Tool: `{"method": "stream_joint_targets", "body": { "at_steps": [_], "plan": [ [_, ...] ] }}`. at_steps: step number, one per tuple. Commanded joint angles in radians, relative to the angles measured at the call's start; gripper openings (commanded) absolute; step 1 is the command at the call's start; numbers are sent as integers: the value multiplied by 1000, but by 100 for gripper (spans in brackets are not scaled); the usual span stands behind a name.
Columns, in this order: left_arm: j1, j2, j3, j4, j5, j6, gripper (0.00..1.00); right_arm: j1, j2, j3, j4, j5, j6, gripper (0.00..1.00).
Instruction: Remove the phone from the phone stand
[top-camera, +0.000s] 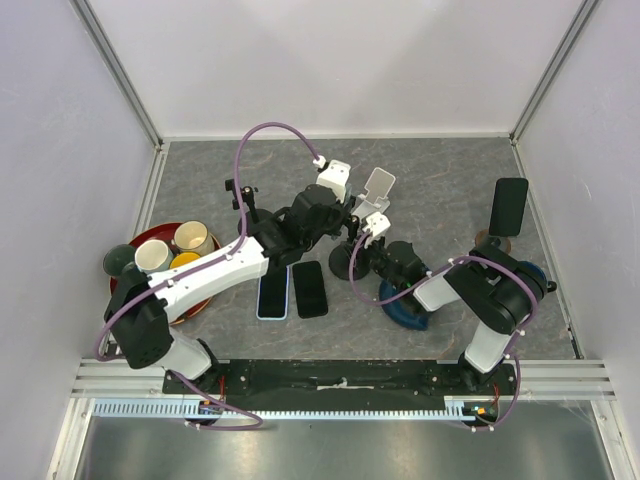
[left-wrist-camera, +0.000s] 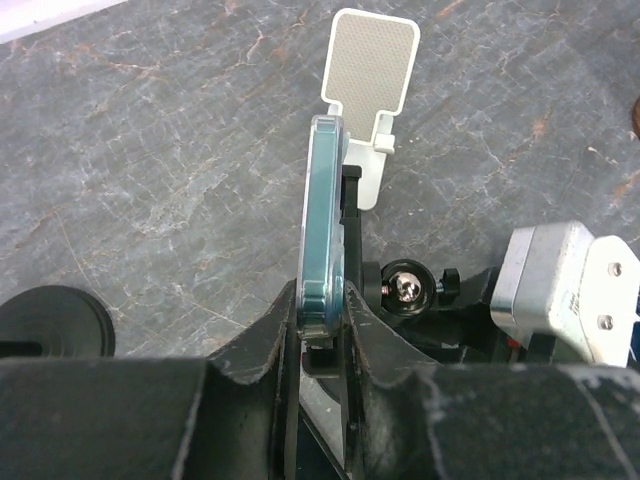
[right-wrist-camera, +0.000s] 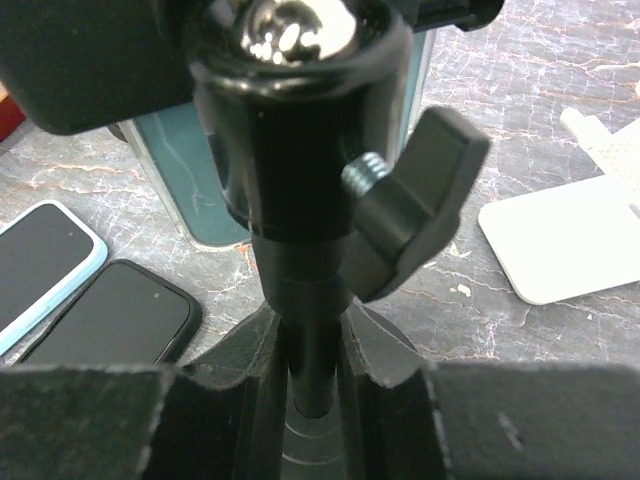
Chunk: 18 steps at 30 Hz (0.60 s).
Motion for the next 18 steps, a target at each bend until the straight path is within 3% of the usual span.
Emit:
{"method": "stream_joint_targets", "body": {
  "at_steps": [1,9,15,18],
  "plan": [
    [12,35,58,115,-22,57,2,64,0,39,-63,-56,-50,0],
    [12,40,26,213,-75,23,2,107,-13,57,-119,-78,-99,0],
    [38,-43,-86,294,76,98,2,98,-68,49,-210,-164,-165,0],
    [123,-95,-158,319,179,100,2,69,-93,46,-228,-220,-171,0]
  ]
}}
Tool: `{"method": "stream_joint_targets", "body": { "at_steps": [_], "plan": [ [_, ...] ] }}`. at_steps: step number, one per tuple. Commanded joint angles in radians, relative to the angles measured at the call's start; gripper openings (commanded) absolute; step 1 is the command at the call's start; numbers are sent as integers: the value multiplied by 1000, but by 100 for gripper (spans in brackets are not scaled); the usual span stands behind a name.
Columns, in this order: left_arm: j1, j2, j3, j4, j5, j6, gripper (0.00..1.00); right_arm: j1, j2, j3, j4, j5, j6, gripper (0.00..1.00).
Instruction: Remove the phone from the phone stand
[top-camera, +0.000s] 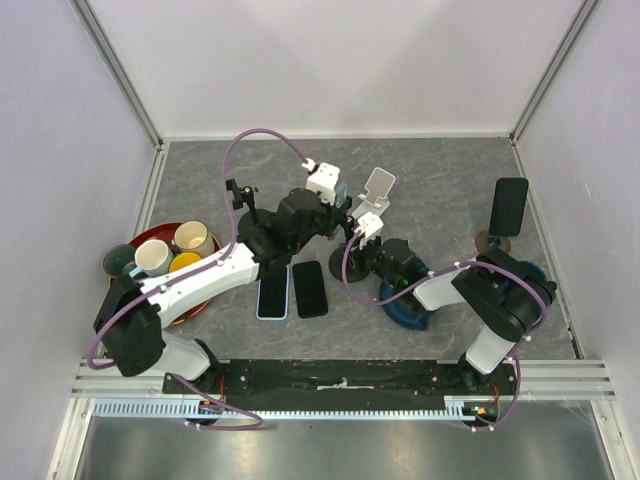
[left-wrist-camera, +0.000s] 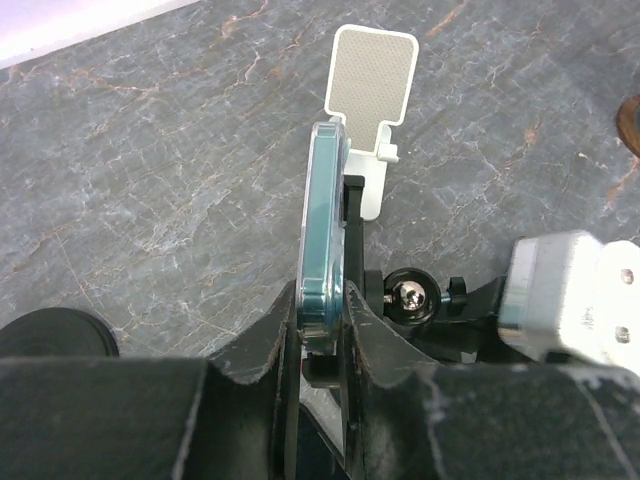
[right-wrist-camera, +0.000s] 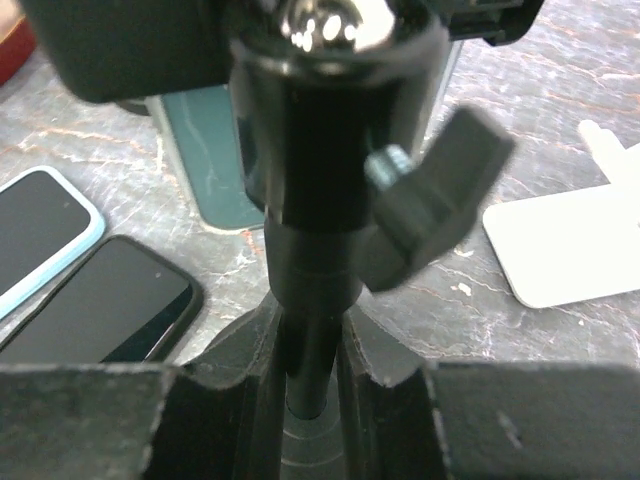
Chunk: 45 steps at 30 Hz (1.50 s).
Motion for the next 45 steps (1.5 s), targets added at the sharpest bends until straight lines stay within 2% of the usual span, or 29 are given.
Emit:
{"method": "stream_joint_targets", "body": {
  "at_steps": [1,8,15,19,21,22,24,25,30,35,40,44,45],
  "plan": [
    [99,-88,-84,204,178,51,2,28,-45,9,-88,-281,-85,0],
    [170,-163,-121,192,327,194,2,-1,-38,18,-95,-355,-79,0],
    [175,-198,-159,218,448,119,2,-17,-47,9,-80,-352,-64,0],
    [138,-206,-177,209,427,102,2,-15,-58,6,-85,-355,-48,0],
    [86,-218,-191,213,375,90,2,-15,-75,2,-77,-361,-27,10],
    [64,-223,-196,213,352,91,2,-17,-83,-1,-75,-364,-12,25],
    [-2,-228,-202,210,262,96,2,-15,-121,1,-104,-376,25,37],
    [-20,-229,-203,210,232,96,2,-15,-135,-2,-114,-379,36,48],
    [-92,-241,-223,226,126,61,2,-15,-244,1,-207,-356,71,71],
    [-112,-241,-234,229,115,53,2,-17,-349,31,-371,-277,58,72],
    [-123,-240,-236,220,138,53,2,-17,-390,108,-532,-209,-8,71],
    [-125,-240,-231,206,167,59,2,-18,-384,140,-598,-223,-44,64],
    [-123,-240,-228,203,171,62,2,-17,-382,150,-604,-227,-48,56]
  ]
}}
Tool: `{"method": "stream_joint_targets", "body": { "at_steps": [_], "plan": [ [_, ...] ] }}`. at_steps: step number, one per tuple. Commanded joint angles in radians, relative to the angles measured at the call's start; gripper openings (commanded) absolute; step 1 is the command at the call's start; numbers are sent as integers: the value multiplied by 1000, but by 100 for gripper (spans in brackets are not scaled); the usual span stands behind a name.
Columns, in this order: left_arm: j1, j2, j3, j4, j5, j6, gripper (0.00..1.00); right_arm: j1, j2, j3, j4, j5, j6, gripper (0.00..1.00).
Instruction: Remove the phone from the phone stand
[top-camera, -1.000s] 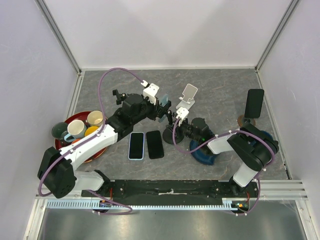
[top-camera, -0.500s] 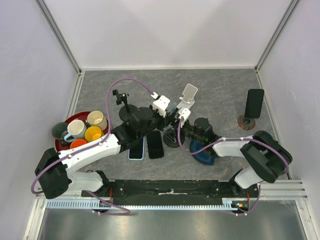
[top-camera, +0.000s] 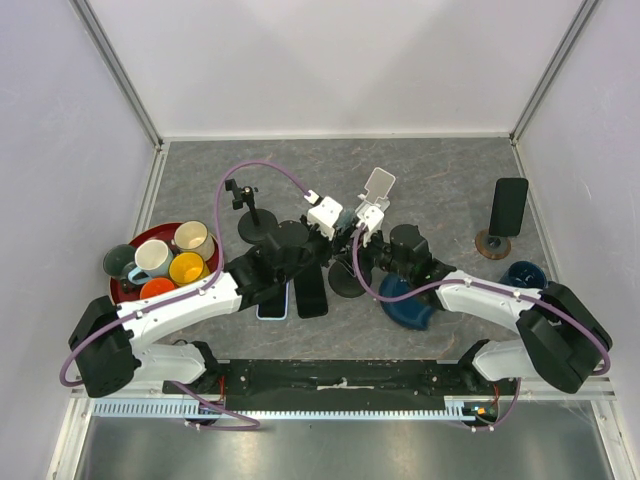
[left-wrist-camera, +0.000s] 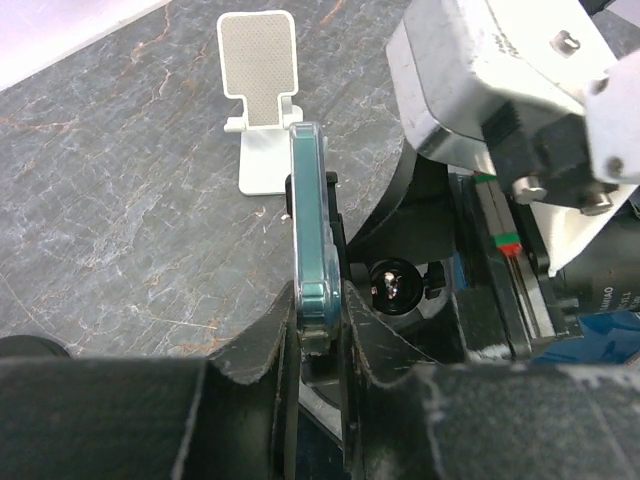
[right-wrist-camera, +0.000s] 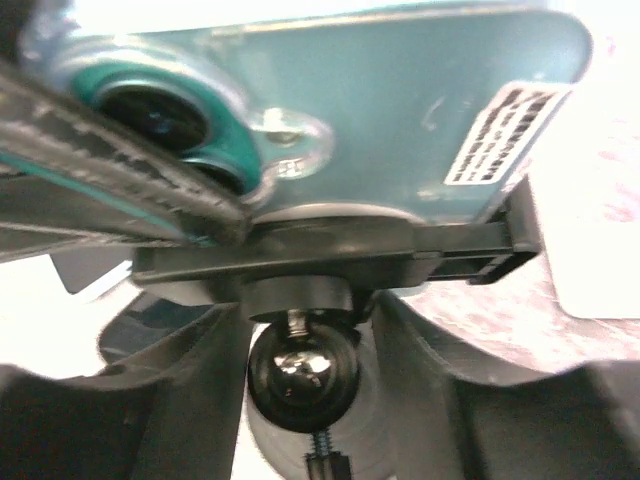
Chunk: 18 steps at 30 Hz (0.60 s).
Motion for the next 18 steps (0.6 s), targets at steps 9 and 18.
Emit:
{"method": "stream_joint_targets", "body": {
  "at_steps": [9,18],
  "plan": [
    [-16,20,38,153,45,-35,2,0,-23,25,-32,-69,-96,0],
    [-8,128,86,280,88,-56,2,37,-32,-10,4,-142,-138,0]
  ]
}}
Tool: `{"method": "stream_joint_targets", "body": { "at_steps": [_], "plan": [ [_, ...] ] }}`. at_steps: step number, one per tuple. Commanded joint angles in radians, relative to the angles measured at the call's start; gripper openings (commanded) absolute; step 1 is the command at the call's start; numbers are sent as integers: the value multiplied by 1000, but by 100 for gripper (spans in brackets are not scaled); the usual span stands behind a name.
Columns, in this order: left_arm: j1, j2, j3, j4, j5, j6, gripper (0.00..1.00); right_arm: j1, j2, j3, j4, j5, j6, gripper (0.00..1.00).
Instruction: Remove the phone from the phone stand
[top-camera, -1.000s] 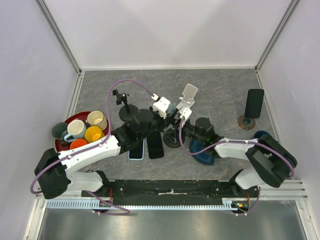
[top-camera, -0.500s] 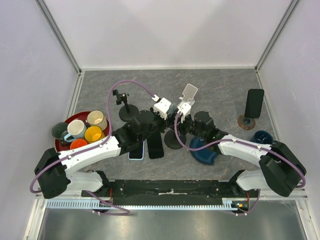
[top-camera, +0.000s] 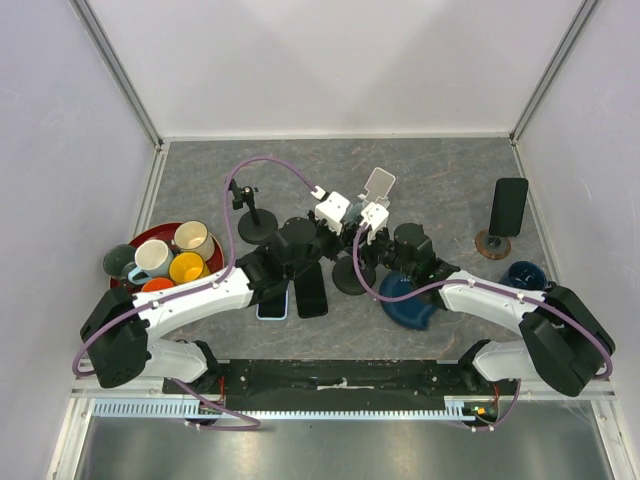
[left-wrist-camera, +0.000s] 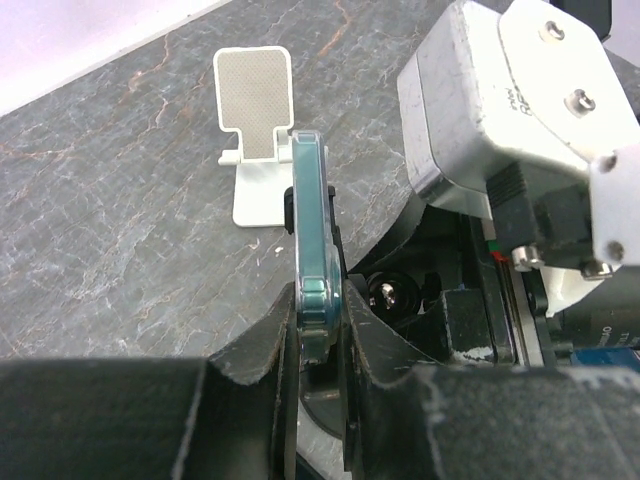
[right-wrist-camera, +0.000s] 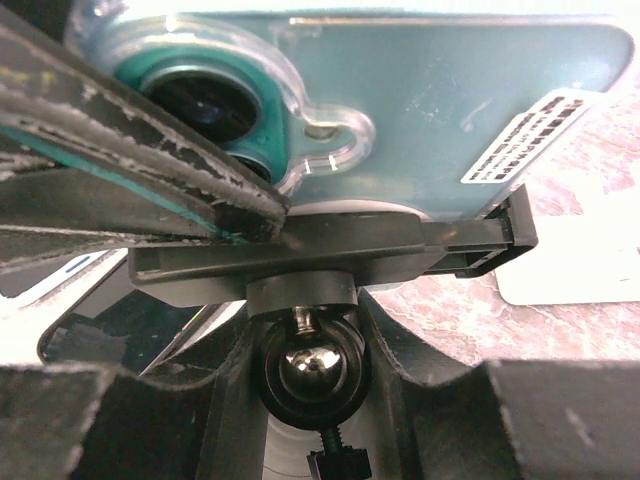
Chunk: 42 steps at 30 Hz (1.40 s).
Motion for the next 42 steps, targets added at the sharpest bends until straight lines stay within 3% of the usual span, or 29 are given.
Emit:
{"method": "stream_joint_targets", "body": {
  "at_steps": [1,9,14,21,28,34,42],
  "plan": [
    [10,56,68,187,106,-65,2,56,-16,-17,38,-178,-66,0],
    [111,51,76,173,239,-79,2,65,-16,-19,34,-218,-85,0],
    [224,8,50,150,454,-73,2,65,-22,-11,9,-215,-96,0],
    [319,-9,61,139,496,28,2,65,4,3,-11,-247,-102,0],
    [353,24,98,169,551,25,2,65,-5,6,-26,-232,-105,0],
    [358,-53,47,92,635,15,2,51,7,0,-17,-91,-62,0],
    [350,-290,-48,-87,661,-76,2,17,19,3,-8,49,-19,0]
  ]
}}
